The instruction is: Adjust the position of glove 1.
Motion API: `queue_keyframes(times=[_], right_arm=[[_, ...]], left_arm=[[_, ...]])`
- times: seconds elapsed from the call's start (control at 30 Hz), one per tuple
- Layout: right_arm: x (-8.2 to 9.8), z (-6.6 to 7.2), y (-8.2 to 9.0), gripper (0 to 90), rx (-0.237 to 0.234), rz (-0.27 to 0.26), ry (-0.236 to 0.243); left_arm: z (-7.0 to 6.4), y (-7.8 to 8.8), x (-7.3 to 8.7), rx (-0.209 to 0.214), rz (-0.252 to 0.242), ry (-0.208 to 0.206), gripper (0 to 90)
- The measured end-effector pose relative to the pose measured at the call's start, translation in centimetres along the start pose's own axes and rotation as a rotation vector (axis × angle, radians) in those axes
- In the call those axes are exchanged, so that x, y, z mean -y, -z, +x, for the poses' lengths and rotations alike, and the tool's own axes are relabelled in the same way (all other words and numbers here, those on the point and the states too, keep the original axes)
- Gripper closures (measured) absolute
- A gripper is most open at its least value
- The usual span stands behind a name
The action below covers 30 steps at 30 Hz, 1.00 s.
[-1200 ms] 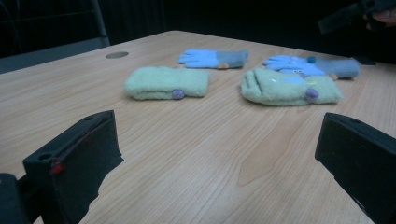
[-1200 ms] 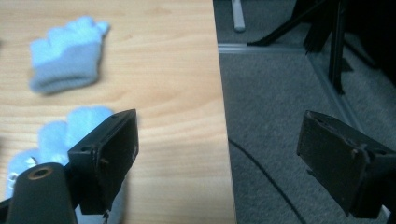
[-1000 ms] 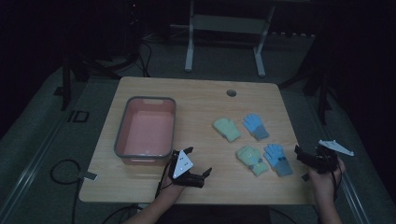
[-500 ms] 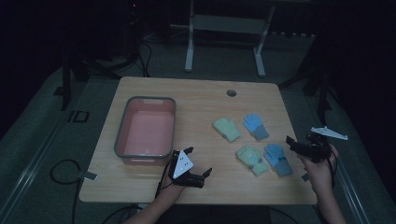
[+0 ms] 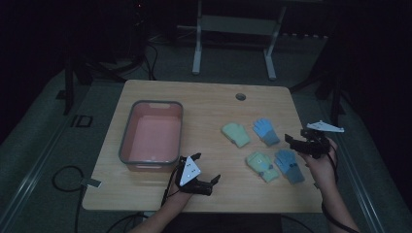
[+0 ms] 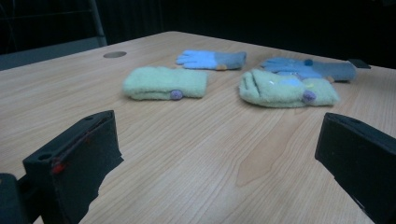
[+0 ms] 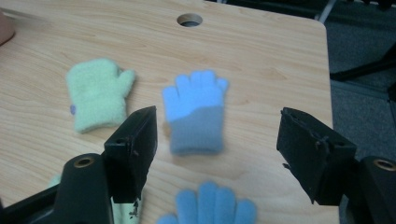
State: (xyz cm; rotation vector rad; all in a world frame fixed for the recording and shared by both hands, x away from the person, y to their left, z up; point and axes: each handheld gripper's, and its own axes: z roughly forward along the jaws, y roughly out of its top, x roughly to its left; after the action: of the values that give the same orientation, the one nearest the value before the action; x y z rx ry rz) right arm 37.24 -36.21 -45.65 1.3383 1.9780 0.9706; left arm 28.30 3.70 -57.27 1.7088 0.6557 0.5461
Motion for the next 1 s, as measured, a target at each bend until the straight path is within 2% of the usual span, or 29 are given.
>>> queue_keyframes(times=[0.2, 0.67, 0.9, 1.0], right_arm=[[-0.9, 1.3, -1.2, 29.7, -0.044, 0.010, 0.033], [-3.0, 5.3, -4.3, 33.0, -0.165, 0.035, 0.128], [-3.2, 7.2, -6.8, 36.5, -0.247, 0.070, 0.136], [-3.2, 7.9, -7.9, 38.0, -0.256, 0.087, 0.142]], left_arm=[[0.0, 0.0, 0.0, 0.001, -0.001, 0.001, 0.0], [0.1, 0.1, 0.0, 0.006, -0.004, 0.005, 0.0], [0.0, 0.1, 0.0, 0.007, -0.006, 0.000, 0.0], [0.0, 0.1, 0.0, 0.008, -0.005, -0.001, 0.0]])
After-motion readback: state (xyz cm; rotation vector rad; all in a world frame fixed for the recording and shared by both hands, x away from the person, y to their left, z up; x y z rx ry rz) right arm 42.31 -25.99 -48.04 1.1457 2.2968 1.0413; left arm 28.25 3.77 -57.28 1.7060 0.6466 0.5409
